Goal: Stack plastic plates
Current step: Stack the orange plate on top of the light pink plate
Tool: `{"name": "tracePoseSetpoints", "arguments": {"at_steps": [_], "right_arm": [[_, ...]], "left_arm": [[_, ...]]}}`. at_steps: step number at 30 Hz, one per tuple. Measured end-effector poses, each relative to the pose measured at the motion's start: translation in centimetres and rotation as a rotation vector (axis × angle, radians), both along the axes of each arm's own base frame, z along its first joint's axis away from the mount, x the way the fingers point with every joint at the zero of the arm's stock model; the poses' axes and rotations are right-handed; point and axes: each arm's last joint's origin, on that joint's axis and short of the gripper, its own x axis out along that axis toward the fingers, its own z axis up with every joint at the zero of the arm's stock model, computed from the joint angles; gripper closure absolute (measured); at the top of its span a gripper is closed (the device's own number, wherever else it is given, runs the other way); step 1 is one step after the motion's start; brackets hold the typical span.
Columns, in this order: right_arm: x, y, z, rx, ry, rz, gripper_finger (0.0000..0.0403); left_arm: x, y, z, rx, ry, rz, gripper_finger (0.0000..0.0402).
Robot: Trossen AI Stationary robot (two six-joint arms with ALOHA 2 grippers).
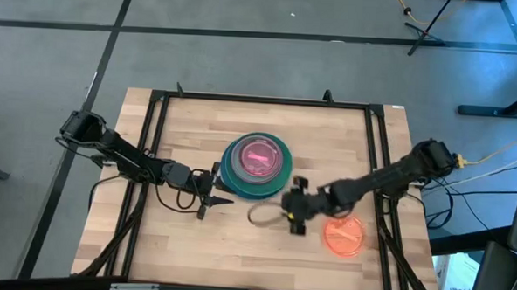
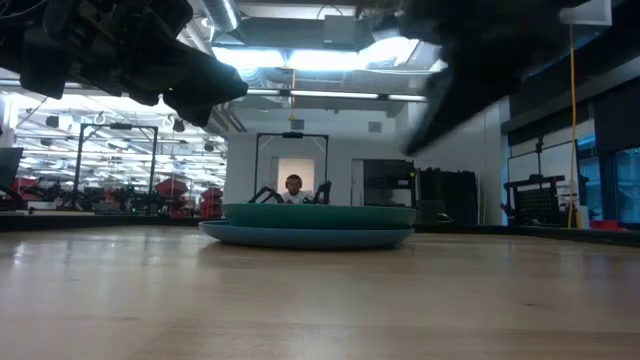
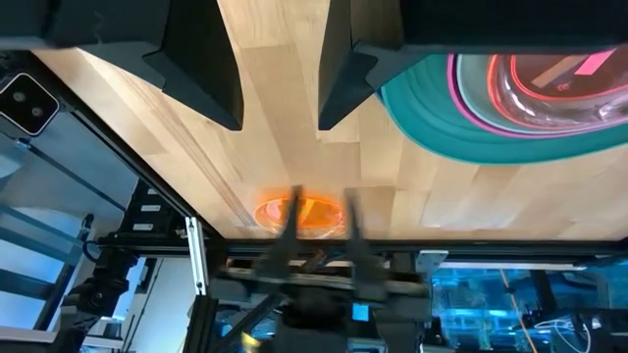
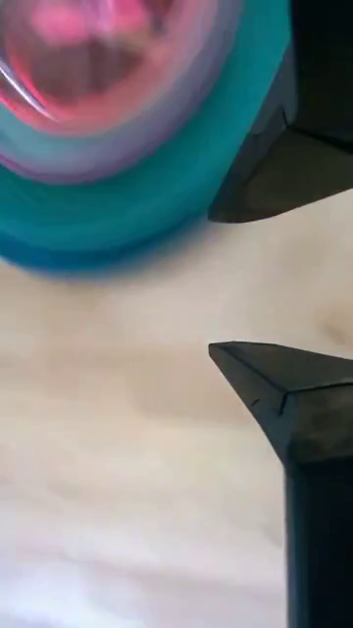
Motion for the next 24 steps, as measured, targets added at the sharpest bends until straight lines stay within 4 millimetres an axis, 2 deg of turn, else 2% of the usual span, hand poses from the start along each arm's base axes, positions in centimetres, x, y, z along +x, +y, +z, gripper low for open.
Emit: {"name": "tracePoseSetpoints", "arguments": {"at_steps": [4, 11, 16, 24], "right_arm": [[-2.4, 2.8, -0.7, 0.086, 0.143, 0.006, 0.0201], [-6.3, 5.7, -1.5, 0.227, 0.414, -0.152, 0.0201], [-8.1, 6.3, -1.9, 0.282, 0.582, -0.322, 0.0201], [-8.1, 5.6, -3.3, 0.354, 0.605, -0.424, 0.0201]], "left_arm": [[0.0, 0.0, 0.0, -0.001, -0.001, 0.0, 0.0274], [0.0, 0.0, 0.0, -0.002, -0.001, 0.008, 0.0274], [0.0, 0.0, 0.0, -0.002, 0.0, 0.008, 0.0274], [0.0, 0.0, 0.0, -0.002, -0.001, 0.012, 0.0274]]}}
